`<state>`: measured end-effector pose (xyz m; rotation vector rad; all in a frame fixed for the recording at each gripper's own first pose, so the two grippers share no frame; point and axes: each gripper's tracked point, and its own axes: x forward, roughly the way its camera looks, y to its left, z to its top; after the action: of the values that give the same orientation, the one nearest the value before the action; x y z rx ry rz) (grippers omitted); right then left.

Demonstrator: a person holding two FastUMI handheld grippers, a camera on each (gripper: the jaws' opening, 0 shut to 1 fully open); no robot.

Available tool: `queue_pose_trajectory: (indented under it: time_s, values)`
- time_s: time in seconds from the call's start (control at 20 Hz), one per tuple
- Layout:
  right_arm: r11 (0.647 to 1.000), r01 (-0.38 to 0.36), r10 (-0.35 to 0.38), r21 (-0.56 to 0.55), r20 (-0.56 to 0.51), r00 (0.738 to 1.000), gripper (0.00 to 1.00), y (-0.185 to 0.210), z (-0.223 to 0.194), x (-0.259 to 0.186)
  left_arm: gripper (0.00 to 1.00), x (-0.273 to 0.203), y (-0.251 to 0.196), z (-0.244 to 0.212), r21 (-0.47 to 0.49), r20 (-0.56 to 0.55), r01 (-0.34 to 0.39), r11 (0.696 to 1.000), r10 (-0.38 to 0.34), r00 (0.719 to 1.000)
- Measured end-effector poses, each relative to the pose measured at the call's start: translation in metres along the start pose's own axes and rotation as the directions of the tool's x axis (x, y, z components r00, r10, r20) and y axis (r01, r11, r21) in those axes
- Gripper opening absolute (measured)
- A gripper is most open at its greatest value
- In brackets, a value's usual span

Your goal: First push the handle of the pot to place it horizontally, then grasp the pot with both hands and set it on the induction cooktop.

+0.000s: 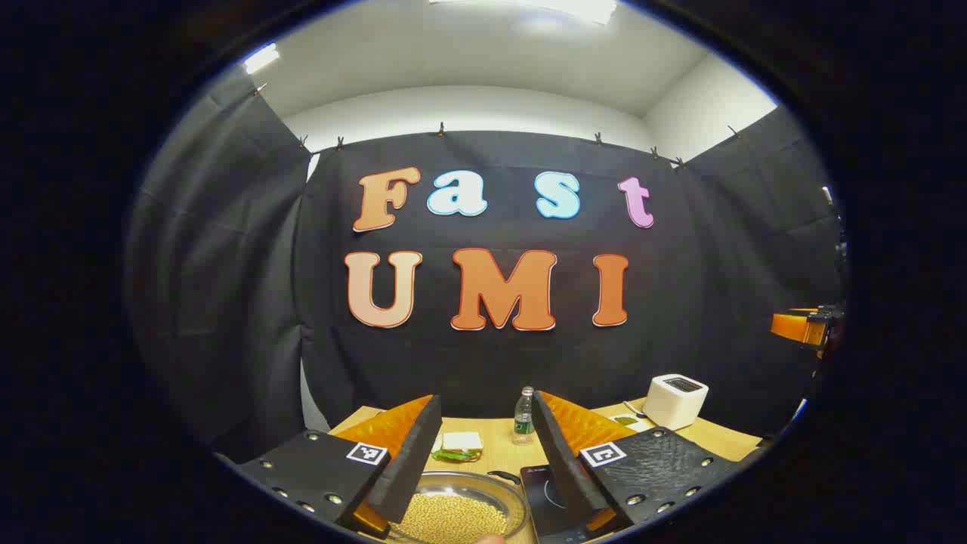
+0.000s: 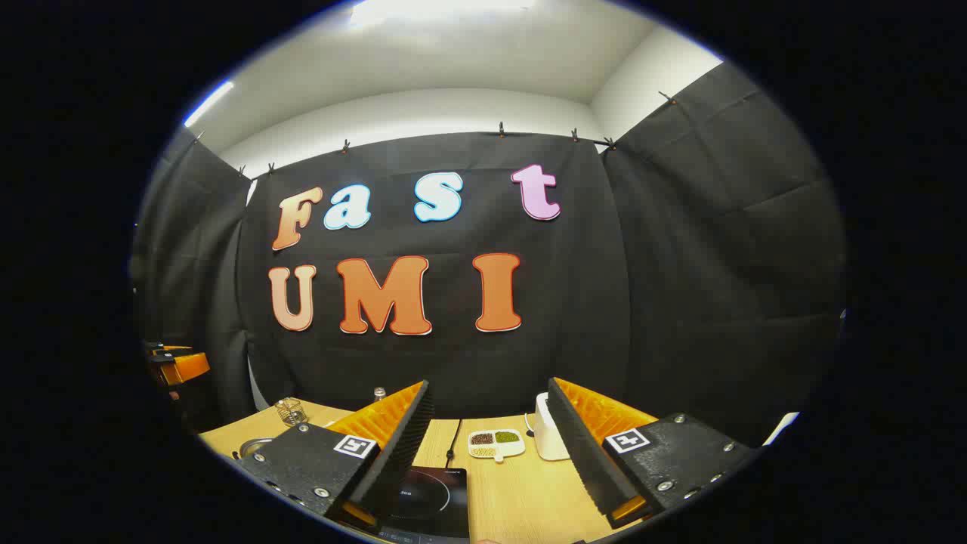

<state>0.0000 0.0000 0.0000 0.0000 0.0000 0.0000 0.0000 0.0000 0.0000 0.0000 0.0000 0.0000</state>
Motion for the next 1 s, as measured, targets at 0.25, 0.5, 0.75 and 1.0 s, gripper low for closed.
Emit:
queue_pose_trajectory:
  time_s: [0.25,0.5,0.75,1.0]
  values:
    - [1.0,-0.019,0.019,-0.004,0.008,1.0,0.95,0.005,0.002,-0.001,0.78,-0.007,0.008,0.005,0.004,0.003,-0.017,1.0,0.017,1.0]
    - [0.999,-0.032,0.032,-0.004,0.008,0.999,0.95,0.01,0.001,-0.001,0.78,-0.01,0.011,0.013,0.04,0.035,-0.033,0.999,0.032,0.999]
    - [0.999,-0.04,0.04,0.001,0.01,0.999,0.95,0.013,0.001,0.0,0.77,-0.006,0.01,0.0,-0.003,-0.004,-0.022,1.0,0.022,1.0]
    - [0.999,-0.042,0.042,0.006,0.008,0.999,0.95,0.014,-0.001,0.0,0.77,-0.006,0.009,0.0,0.014,0.003,-0.007,1.0,0.007,1.0]
